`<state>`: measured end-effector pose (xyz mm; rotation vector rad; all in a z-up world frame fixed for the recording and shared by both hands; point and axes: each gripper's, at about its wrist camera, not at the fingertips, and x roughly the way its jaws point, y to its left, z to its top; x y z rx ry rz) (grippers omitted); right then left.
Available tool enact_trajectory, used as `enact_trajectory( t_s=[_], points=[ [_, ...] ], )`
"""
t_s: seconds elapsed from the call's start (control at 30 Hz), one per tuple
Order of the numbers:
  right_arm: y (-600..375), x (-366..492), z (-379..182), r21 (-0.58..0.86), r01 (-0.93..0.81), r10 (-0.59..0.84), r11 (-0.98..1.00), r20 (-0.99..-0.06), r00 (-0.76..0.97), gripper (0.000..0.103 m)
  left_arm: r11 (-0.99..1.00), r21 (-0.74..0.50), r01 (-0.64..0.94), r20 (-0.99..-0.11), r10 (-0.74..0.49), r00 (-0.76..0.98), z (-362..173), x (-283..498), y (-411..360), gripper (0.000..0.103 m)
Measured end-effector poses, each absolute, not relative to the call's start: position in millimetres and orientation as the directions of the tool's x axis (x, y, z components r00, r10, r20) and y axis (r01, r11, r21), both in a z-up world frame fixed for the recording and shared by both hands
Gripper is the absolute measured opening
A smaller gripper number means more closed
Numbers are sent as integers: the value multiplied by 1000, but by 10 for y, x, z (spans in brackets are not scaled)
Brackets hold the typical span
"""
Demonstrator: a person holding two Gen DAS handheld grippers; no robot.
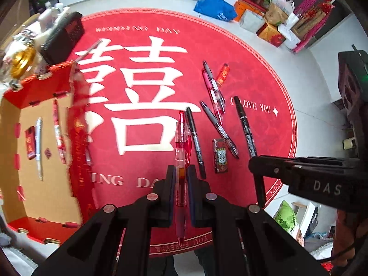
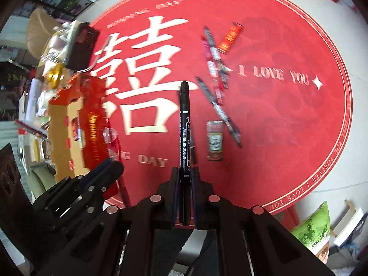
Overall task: Organize rigid objects
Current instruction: 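Carry the red pen in the left gripper while the right carries the black marker to the tray, then lower and open the left gripper in the tray while the right releases the black marker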
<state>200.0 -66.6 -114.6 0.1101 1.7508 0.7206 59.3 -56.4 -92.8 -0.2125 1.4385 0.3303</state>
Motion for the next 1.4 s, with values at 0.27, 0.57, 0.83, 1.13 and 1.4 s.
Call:
enact_trajectory(
  t_s=[0.27,0.57,0.83,1.13,1.4],
  points=[
    [-12,1800,-634,545,-412,457,730,-838,-299,11,894,109,-435,-976,179,124,-450,313,-56,10],
    [782,1418,-141,567,-541,478,622,-821,-312,11,810,194,-553,-951,293,96,-27,-154,646,10],
    [1301,1124,120,537,-638,450,552,-836,-315,11,760,222,-610,-942,328,65,134,-455,1059,10],
    [1583,1012,248,493,-701,414,515,-859,-300,11,740,217,-637,-939,337,73,222,-522,1289,10],
    [1695,1021,256,479,-717,399,507,-867,-297,11,734,206,-648,-943,325,69,191,-506,1409,10]
  ],
)
